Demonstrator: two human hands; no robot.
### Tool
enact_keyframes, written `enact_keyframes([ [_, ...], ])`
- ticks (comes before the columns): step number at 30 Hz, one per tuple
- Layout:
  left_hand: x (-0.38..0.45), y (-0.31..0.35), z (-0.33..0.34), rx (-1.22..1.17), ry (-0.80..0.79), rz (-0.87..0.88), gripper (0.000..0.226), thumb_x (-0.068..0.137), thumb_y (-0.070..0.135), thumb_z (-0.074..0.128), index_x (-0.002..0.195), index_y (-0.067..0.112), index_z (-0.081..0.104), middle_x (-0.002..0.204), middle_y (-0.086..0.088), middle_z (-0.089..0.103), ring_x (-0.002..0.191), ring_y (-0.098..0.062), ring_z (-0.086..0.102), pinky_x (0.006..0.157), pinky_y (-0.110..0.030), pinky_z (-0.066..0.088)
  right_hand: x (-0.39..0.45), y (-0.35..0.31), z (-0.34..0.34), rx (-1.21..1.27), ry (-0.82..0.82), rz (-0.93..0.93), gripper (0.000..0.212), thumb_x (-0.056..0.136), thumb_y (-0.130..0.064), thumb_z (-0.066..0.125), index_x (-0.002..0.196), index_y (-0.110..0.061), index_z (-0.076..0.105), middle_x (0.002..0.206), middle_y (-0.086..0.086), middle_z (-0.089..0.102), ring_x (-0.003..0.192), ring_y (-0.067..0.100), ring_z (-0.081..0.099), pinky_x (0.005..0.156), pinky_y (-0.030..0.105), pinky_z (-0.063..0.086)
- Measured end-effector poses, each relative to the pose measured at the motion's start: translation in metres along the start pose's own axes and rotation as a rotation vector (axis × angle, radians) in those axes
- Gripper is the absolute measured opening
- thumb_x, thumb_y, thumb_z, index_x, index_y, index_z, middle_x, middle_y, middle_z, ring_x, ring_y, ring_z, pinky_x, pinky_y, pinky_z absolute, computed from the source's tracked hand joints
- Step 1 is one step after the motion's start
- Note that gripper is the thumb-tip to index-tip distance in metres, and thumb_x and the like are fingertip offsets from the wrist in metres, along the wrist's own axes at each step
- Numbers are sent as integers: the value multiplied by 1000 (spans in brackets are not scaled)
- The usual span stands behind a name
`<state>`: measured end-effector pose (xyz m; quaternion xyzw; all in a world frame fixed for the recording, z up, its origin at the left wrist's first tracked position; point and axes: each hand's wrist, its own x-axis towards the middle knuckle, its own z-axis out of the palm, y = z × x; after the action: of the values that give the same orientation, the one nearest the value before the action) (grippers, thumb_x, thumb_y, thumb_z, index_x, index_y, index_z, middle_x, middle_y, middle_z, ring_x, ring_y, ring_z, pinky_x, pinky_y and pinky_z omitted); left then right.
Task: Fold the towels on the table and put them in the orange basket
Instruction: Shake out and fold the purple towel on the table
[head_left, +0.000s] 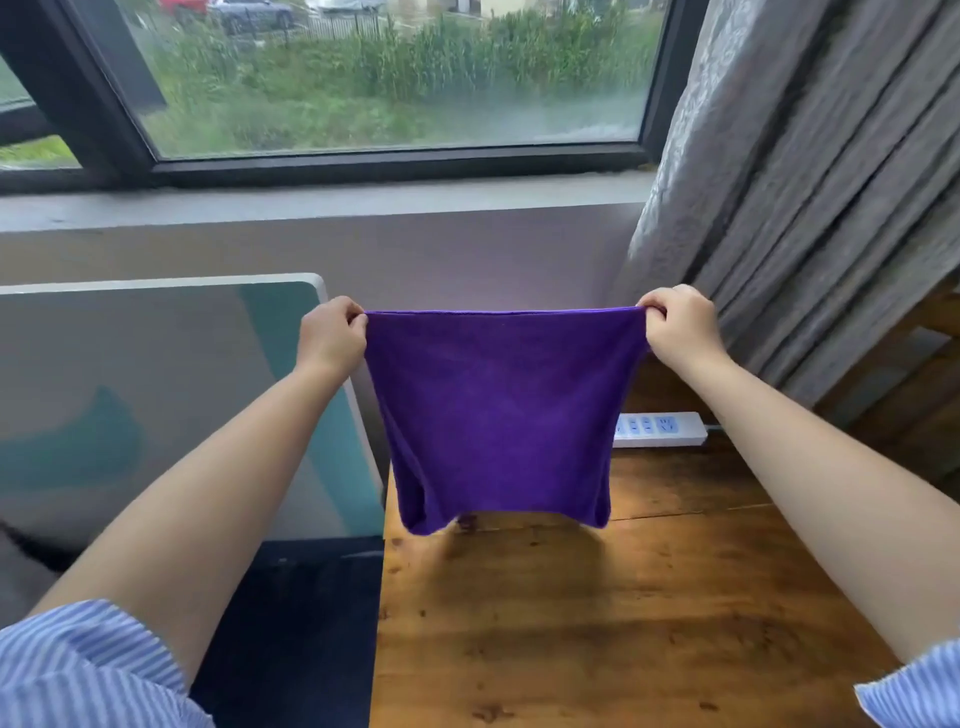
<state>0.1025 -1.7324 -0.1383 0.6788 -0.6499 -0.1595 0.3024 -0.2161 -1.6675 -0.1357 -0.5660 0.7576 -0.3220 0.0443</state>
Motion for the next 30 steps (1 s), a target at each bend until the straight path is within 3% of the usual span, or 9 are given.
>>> enact_keyframes([
  [3,-2,-14,-6,-14,61,70,21,91,8,46,98,-3,63,99,-22,65,95,-33,56,80,-31,39,-4,-5,5,41,39,-66,27,85,5,43,99,6,66,100,31,61,100,39,54,82,27,33],
  [6,-16,-36,-4,40,-72,149,17,90,7,50,96,-2,63,91,-22,65,83,-31,56,75,-30,39,-20,6,11,39,-43,-116,24,85,5,45,96,4,66,98,28,62,97,38,55,84,32,38],
  [8,-34,-57,3,115,-219,183,15,89,6,52,94,0,65,88,-21,65,82,-31,57,71,-27,37,-39,19,21,31,-159,-122,24,84,6,46,95,4,67,97,26,62,95,38,56,85,37,43],
  [11,-67,-87,19,227,-438,193,14,87,9,57,94,3,68,91,-17,66,82,-25,56,72,-25,37,-73,41,42,-64,-373,-125,24,82,7,48,95,4,68,101,25,63,100,37,56,85,32,39],
  [15,-113,-122,49,547,-775,297,17,87,17,57,99,12,69,106,-9,64,101,-26,57,81,-31,43,-126,71,74,-303,-800,-171,26,81,2,48,98,0,67,106,20,63,103,32,56,86,29,40],
  [18,-153,-146,72,730,-975,382,21,88,18,53,103,15,67,112,-7,60,107,-24,55,83,-31,44,-174,95,91,-499,-1005,-252,22,82,-4,48,96,-7,65,100,12,59,103,28,54,79,26,41],
  [23,-212,-178,107,900,-1143,491,25,91,11,42,106,8,62,114,-8,58,104,-26,56,81,-33,46,-247,138,111,-721,-1077,-414,29,87,-8,42,113,-13,55,113,7,51,109,24,47,82,31,43],
  [27,-242,-193,119,931,-1190,515,24,94,16,40,107,8,58,114,-8,57,104,-26,56,76,-33,45,-278,153,114,-830,-1094,-470,30,87,-11,40,113,-16,53,113,4,52,109,23,47,81,30,40],
  [30,-260,-199,127,961,-1288,543,24,95,21,40,110,9,55,114,-8,56,103,-26,56,74,-32,45,-292,154,116,-896,-1161,-470,30,85,-11,41,111,-17,52,114,4,53,113,23,46,89,32,35],
])
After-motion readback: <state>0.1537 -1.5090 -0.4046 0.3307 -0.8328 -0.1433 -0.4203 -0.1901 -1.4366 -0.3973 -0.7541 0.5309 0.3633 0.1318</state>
